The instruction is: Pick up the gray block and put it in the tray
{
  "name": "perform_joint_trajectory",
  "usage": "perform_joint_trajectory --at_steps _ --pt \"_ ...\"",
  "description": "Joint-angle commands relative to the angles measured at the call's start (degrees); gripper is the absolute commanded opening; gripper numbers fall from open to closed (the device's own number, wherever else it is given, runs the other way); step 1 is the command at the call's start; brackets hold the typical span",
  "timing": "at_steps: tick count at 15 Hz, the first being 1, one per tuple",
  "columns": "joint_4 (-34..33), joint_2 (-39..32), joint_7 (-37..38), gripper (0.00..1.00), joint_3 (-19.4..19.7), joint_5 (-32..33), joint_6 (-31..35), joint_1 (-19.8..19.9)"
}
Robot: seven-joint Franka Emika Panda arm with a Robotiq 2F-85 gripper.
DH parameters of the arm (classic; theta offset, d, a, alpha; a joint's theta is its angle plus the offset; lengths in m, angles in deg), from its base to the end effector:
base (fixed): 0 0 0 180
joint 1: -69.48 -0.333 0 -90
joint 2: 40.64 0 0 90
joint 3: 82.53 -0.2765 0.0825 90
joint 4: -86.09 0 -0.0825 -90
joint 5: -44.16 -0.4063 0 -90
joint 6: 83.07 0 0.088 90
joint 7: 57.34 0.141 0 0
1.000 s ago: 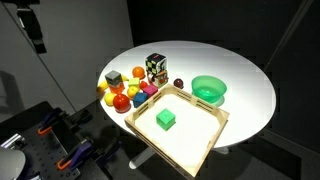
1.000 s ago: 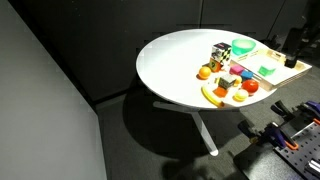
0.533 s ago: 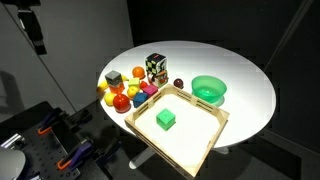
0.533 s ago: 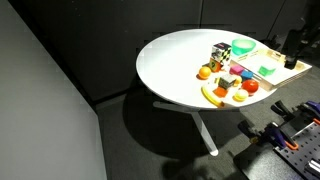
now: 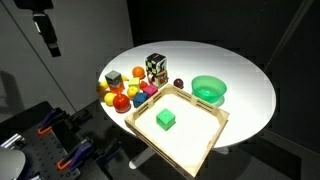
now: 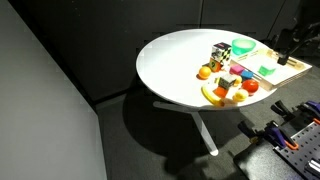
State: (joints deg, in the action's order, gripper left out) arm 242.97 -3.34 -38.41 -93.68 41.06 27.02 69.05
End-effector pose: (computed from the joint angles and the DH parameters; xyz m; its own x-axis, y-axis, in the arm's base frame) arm 0.3503 0.0613 0.3169 0.9687 -0.2058 -0.1388 -0.1894 -0.9743 0.1222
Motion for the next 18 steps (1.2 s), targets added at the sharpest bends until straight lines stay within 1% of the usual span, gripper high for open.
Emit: perform_joint_trajectory --at_steps 1,4,7,10,14,16,18 --pt "-0.50 -1.58 1.18 1.00 0.85 3.89 3.22 2.22" --pt "-0.53 -2.39 0.29 1.00 2.20 6.33 5.45 3.74" --pt "-0.37 -2.95 -4.71 1.00 4.84 7.85 7.62 3.55" --pt "-0.38 -3.39 -10.35 1.00 7.38 7.80 9.02 2.80" --pt "-0.62 -3.95 -15.94 1.00 9.41 7.82 9.62 2.71" --pt "-0.72 -4.09 -16.63 1.00 9.66 8.41 9.88 3.29" --pt "-0.41 -4.03 -15.53 1.00 9.46 9.77 10.99 4.12"
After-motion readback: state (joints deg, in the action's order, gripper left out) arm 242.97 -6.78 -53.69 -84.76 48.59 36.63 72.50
